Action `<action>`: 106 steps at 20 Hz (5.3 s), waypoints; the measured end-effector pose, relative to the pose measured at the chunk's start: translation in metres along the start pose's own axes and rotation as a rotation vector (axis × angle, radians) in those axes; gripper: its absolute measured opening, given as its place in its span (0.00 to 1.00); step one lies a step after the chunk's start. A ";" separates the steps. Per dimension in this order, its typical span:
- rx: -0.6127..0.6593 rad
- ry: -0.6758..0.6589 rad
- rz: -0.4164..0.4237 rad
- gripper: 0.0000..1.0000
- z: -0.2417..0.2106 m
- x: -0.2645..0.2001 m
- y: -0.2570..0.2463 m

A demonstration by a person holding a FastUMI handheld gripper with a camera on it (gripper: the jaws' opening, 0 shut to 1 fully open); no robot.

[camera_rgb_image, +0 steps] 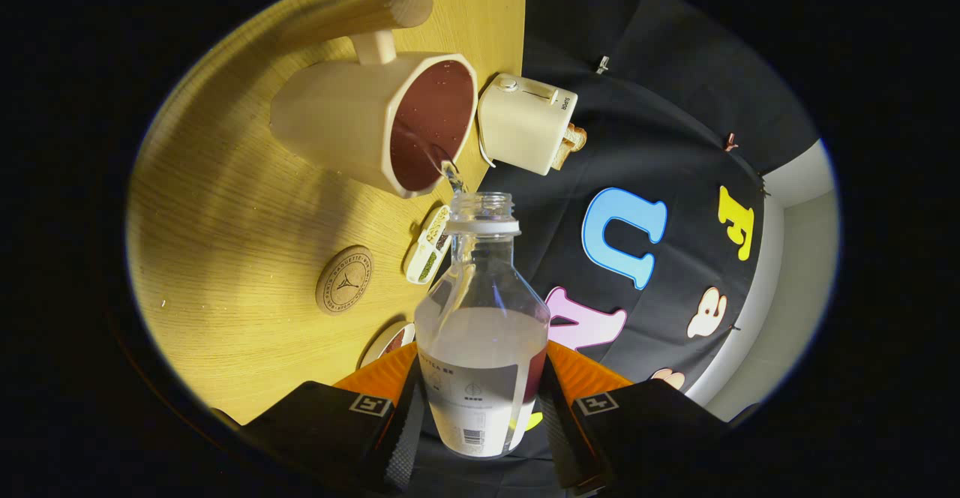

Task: Take the bottle from table, then pour the juice into the cup, finally place the bottle on the coaster

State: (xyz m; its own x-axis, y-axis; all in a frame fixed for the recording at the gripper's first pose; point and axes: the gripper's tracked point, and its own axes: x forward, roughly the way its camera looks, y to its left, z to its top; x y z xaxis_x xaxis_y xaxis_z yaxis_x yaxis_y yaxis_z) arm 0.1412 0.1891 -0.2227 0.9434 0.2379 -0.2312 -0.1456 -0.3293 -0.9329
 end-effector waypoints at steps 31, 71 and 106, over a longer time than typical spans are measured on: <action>-0.294 -0.120 -0.124 0.73 0.025 0.001 -0.044; 0.898 -0.052 0.134 0.74 0.021 -0.029 0.010; 1.949 0.008 -0.077 0.75 -0.059 0.108 0.035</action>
State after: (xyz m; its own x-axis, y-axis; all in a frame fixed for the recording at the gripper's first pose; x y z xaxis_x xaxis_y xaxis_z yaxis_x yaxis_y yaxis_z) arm 0.2553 0.1491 -0.2644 0.9630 0.1952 -0.1859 -0.1832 0.9798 0.0795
